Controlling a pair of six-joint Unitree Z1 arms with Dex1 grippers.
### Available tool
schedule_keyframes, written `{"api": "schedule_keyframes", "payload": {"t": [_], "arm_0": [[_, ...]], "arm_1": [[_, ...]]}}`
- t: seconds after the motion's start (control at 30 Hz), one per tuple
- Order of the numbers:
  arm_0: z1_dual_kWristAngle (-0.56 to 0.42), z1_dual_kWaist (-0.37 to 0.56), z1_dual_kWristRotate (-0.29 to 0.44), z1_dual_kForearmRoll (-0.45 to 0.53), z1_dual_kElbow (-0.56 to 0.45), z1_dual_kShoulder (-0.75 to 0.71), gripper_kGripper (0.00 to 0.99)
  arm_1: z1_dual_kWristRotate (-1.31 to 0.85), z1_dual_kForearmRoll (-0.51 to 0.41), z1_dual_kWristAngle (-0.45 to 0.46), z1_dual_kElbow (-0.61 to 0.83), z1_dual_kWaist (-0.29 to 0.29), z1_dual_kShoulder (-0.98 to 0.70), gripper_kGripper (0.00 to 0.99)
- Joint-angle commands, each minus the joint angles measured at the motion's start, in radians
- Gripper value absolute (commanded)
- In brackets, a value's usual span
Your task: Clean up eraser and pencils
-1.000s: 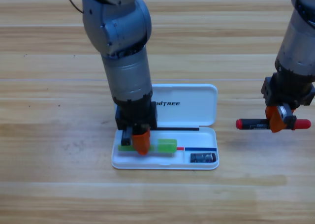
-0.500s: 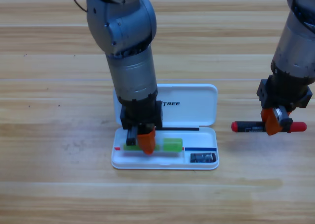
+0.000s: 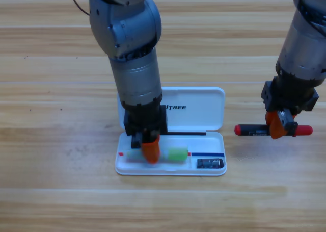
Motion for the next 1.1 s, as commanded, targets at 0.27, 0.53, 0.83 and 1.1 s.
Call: {"api": "schedule_keyframes", "payload": {"t": [0.27,0.53,0.83,1.1], "arm_0": [[-0.003,-0.021,-0.017,0.012,0.018,0.013,0.877],[-0.002,-0.004,-0.005,0.029,0.038,-0.067,0.990],[-0.043,0.209,0.131,0.019,0.185,-0.311,0.990],[-0.086,0.366,0.234,-0.046,0.315,-0.315,0.990]], "arm_1": [[0.021,0.014,0.015,-0.024,0.054,0.011,0.000],[0.064,0.014,0.014,-0.159,0.113,0.126,0.000],[0.098,0.051,-0.014,-0.352,0.182,0.301,0.000],[0.106,0.055,-0.045,-0.449,0.202,0.404,0.000]]}}
